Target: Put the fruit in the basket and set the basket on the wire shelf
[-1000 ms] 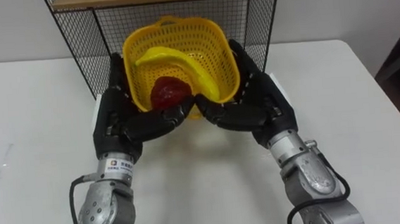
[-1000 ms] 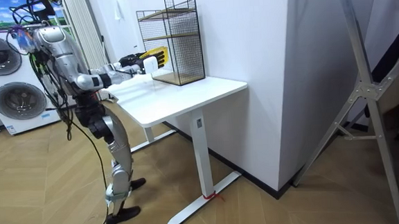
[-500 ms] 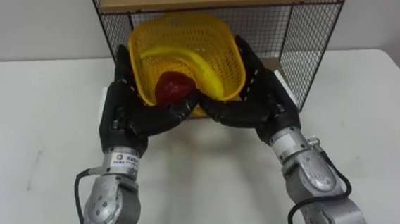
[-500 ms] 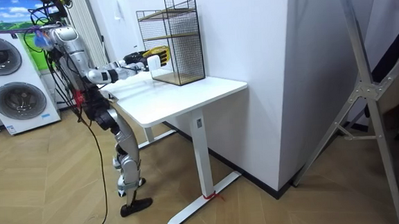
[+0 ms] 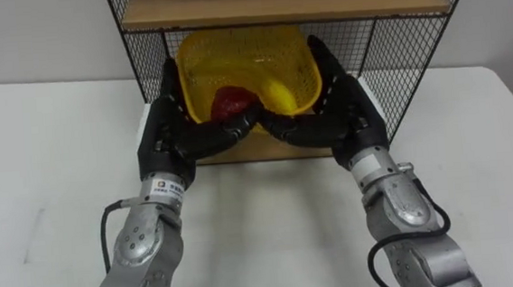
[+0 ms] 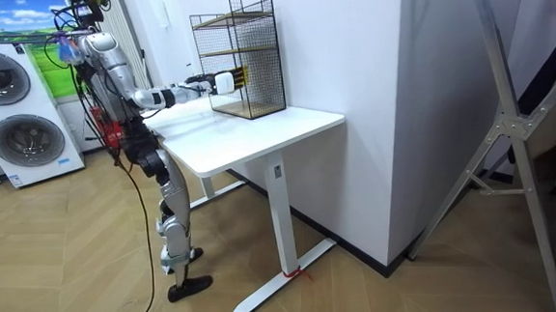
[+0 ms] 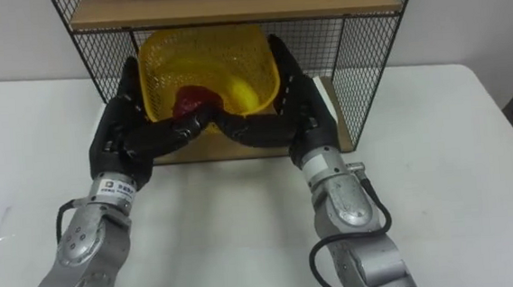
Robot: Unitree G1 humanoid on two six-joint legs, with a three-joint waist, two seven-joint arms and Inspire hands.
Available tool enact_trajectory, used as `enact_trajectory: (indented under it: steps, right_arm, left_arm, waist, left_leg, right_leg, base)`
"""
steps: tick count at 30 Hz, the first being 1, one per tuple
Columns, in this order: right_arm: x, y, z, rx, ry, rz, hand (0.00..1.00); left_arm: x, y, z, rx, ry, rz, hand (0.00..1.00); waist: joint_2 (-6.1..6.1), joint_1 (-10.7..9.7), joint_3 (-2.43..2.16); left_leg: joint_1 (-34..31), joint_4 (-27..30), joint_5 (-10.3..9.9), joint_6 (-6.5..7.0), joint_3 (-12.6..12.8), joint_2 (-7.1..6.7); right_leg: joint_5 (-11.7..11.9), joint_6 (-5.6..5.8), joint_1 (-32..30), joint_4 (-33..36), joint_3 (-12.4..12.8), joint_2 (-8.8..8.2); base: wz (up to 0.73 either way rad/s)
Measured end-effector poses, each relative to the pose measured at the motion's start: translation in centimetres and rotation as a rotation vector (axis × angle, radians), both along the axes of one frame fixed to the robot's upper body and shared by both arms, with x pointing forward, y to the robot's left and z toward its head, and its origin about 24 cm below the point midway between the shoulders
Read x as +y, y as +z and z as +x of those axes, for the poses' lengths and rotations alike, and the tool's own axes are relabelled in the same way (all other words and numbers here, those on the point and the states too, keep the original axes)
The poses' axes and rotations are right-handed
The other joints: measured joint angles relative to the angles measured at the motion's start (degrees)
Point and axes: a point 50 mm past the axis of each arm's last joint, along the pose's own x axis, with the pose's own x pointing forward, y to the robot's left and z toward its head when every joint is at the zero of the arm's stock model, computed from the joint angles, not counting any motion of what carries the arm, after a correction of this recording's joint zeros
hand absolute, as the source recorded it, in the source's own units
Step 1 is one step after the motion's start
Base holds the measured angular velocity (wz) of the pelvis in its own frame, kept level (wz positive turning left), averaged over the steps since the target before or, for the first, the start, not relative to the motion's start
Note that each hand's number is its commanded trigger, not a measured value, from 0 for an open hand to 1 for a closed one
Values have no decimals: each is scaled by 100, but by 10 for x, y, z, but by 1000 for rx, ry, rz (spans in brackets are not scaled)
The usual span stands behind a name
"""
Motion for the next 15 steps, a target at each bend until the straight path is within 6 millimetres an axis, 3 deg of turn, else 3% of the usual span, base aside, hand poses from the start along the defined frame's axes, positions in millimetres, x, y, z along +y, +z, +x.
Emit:
enact_trajectory:
  steps: [8, 15]
  right_arm:
    - [-1, -2, 9, 34, -42, -21, 0]
    - [-3, -8, 10, 97, -57, -75, 0]
  left_arm:
    - [-4, -4, 15, 36, -9, 26, 0]
    - [-1, -17, 20, 132, -12, 36, 0]
  waist:
    - [97, -21, 60]
    - [119, -25, 50]
  left_leg:
    - [0, -63, 6, -9, 37, 13]
    - [10, -159, 18, -28, 83, 19]
  right_leg:
    - [18, -5, -12, -70, 75, 30]
    - [36, -8, -55, -113, 142, 38]
  base:
    - [-3]
    - [-4]
